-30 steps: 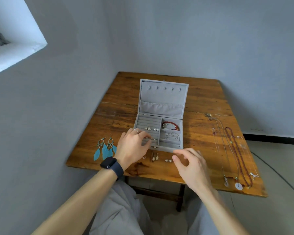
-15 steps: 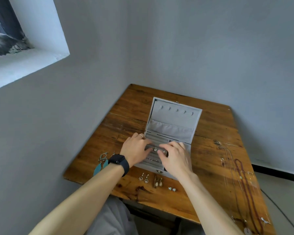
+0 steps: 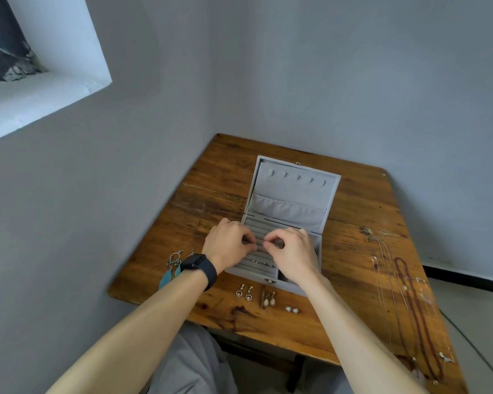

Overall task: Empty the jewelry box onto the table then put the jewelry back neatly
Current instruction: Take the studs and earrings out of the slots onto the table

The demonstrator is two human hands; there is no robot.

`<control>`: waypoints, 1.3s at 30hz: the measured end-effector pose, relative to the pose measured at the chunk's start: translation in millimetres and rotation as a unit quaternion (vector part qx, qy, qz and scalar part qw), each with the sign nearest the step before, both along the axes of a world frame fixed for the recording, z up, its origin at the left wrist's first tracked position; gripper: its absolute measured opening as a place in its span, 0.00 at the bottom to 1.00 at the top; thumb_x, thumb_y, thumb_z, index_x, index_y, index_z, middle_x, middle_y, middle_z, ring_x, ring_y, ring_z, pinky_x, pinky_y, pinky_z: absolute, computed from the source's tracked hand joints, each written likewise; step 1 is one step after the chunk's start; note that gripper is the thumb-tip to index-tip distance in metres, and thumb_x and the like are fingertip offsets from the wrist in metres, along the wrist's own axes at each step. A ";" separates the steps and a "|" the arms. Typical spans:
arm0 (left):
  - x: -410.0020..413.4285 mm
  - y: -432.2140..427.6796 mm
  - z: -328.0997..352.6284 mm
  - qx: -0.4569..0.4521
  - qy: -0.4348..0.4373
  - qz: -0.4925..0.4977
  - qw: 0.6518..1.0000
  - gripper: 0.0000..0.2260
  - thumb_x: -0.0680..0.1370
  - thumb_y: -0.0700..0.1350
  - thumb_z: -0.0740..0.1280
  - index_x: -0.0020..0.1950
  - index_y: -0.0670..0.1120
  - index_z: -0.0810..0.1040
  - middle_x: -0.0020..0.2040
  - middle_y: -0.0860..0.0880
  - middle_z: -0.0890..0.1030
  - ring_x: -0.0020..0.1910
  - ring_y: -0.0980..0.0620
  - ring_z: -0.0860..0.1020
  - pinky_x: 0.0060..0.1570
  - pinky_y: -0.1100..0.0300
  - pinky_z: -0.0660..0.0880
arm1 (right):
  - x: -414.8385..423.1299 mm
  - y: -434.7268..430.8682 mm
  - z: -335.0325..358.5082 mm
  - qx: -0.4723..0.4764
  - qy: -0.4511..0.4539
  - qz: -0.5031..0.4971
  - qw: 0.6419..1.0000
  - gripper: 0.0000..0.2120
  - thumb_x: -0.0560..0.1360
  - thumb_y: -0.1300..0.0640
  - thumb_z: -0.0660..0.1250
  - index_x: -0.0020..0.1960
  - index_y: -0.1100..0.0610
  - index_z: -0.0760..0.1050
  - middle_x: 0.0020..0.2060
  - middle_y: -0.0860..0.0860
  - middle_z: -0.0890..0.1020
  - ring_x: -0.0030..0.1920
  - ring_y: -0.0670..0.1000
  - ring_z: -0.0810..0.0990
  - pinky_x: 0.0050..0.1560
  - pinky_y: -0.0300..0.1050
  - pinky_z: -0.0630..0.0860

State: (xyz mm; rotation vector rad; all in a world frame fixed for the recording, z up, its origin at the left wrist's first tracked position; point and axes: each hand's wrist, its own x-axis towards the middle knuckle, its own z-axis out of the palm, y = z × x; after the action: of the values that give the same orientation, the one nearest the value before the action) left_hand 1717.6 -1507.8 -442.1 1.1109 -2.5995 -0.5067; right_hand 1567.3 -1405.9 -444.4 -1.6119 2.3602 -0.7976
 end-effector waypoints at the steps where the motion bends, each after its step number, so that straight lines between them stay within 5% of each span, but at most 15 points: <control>1: 1.9 0.6 1.2 0.007 0.013 0.003 1.000 0.08 0.76 0.56 0.72 0.53 0.56 0.84 0.53 0.53 0.83 0.56 0.51 0.74 0.53 0.54 0.74 | 0.0 7.0 2.8 -0.023 -0.054 -0.015 0.998 0.05 0.76 0.48 0.69 0.51 0.44 0.82 0.47 0.39 0.82 0.52 0.45 0.74 0.47 0.41 0.71; 5: 10.1 12.0 7.2 0.053 0.085 0.010 0.995 0.07 0.76 0.56 0.72 0.51 0.56 0.84 0.51 0.58 0.82 0.51 0.59 0.76 0.47 0.62 0.74 | 2.6 50.8 15.3 -0.111 -0.221 -0.060 0.967 0.05 0.75 0.53 0.72 0.51 0.46 0.82 0.45 0.38 0.83 0.50 0.35 0.79 0.43 0.25 0.72; 10: 9.2 55.3 15.7 0.089 0.121 -0.044 0.988 0.05 0.76 0.56 0.72 0.50 0.57 0.83 0.49 0.61 0.80 0.51 0.62 0.76 0.51 0.61 0.75 | 1.1 117.2 1.3 -0.135 -0.273 -0.112 0.946 0.05 0.75 0.53 0.72 0.50 0.45 0.82 0.45 0.38 0.84 0.51 0.35 0.79 0.47 0.30 0.74; 18: -10.7 120.0 6.1 0.041 0.028 -0.143 0.988 0.10 0.78 0.57 0.69 0.57 0.56 0.83 0.53 0.57 0.80 0.54 0.57 0.74 0.54 0.58 0.75 | -1.0 174.7 -32.8 -0.049 -0.209 -0.142 0.966 0.05 0.76 0.52 0.71 0.47 0.41 0.81 0.41 0.32 0.82 0.48 0.35 0.78 0.43 0.29 0.71; 28: -35.2 135.4 -2.2 -0.018 -0.050 -0.164 0.985 0.11 0.80 0.56 0.67 0.59 0.56 0.82 0.57 0.56 0.79 0.59 0.53 0.71 0.55 0.58 0.70 | -4.6 177.7 -41.4 -0.038 -0.147 -0.148 0.977 0.05 0.76 0.50 0.71 0.50 0.45 0.84 0.42 0.39 0.79 0.41 0.38 0.76 0.38 0.28 0.67; 39: -38.3 138.3 -4.0 -0.035 -0.082 -0.168 0.982 0.12 0.80 0.58 0.64 0.60 0.57 0.82 0.58 0.55 0.79 0.58 0.53 0.69 0.52 0.59 0.68 | -3.0 179.4 -50.9 -0.043 -0.118 -0.145 0.981 0.10 0.77 0.49 0.69 0.57 0.47 0.83 0.47 0.40 0.79 0.44 0.40 0.76 0.44 0.30 0.70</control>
State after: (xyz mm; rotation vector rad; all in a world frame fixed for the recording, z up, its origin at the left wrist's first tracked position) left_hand 1679.3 -1369.5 -446.1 0.7189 -2.9429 -0.4027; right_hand 1564.4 -1226.5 -495.2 -1.1377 2.4427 -1.0934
